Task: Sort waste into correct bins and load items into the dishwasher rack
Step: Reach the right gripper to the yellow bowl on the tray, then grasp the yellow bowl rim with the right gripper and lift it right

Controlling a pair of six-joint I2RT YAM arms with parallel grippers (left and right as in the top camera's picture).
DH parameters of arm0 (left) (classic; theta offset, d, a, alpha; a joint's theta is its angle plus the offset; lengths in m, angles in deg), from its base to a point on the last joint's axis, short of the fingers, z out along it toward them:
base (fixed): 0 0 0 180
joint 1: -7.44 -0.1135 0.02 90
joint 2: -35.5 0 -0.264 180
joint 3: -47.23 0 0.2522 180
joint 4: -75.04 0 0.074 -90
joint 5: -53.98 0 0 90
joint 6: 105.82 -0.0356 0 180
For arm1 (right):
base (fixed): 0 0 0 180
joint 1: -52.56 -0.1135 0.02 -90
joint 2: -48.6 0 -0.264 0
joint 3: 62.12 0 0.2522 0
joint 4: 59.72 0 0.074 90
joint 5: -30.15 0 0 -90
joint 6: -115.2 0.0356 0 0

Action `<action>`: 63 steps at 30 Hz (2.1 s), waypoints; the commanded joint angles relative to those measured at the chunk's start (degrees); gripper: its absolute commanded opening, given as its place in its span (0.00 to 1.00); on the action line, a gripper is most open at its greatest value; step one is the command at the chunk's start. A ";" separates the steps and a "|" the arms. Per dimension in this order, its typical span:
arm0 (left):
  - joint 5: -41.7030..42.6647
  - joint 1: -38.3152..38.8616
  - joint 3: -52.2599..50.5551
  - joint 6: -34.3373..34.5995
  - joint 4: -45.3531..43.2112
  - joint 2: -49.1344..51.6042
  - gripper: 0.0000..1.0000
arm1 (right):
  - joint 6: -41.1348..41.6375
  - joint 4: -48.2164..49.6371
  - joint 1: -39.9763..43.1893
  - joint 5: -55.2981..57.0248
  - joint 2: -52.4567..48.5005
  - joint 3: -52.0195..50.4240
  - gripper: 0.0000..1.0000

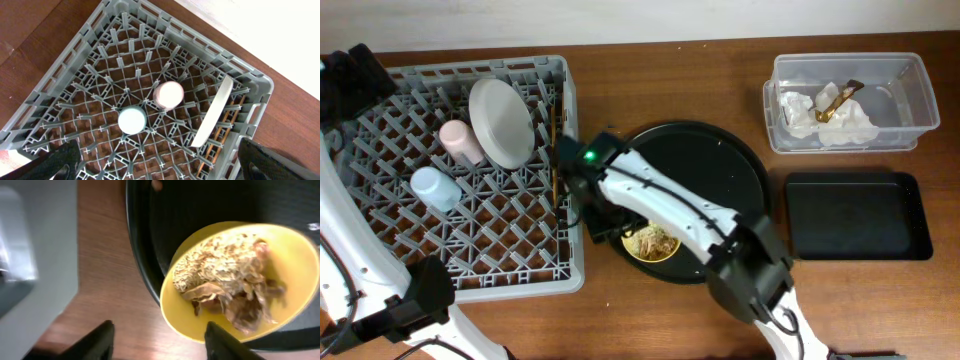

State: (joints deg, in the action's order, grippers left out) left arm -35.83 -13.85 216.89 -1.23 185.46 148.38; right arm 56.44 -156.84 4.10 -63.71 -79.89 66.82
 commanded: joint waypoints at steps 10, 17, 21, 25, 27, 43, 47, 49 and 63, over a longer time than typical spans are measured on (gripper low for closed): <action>0.00 -0.24 0.26 0.37 0.04 -0.28 0.99 | 4.42 4.96 0.11 3.08 -0.46 -7.48 0.56; 0.02 -0.24 0.26 0.37 0.04 -0.28 0.99 | 4.17 6.84 0.15 4.37 -0.46 -7.78 0.35; 0.02 -0.24 0.26 0.37 0.04 -0.28 1.00 | 4.17 10.64 0.13 4.57 -0.46 -10.73 0.26; 0.02 -0.24 0.26 0.37 0.04 -0.28 0.99 | 4.17 11.43 0.61 4.55 -0.42 -11.10 0.21; 0.00 -0.24 0.26 0.37 0.04 -0.28 1.00 | 3.52 11.34 0.90 4.35 -0.35 -11.08 0.13; 0.02 -0.24 0.26 0.37 0.04 -0.28 0.99 | -4.66 -3.76 15.41 7.26 8.90 2.91 0.04; 0.00 -0.24 0.26 0.37 0.04 -0.28 0.99 | -11.93 -6.99 28.46 1.01 11.15 4.39 0.04; 0.00 -0.24 0.26 0.37 0.04 -0.28 0.99 | -18.47 -8.07 37.33 -7.10 11.72 4.39 0.04; 0.00 -0.24 0.26 0.37 0.04 -0.28 0.99 | -44.06 -12.74 71.69 -29.09 10.78 2.12 0.04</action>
State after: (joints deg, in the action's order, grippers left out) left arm -35.83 -13.85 216.89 -1.23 185.46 148.38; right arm 20.09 -169.34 72.84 -85.41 -69.99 70.10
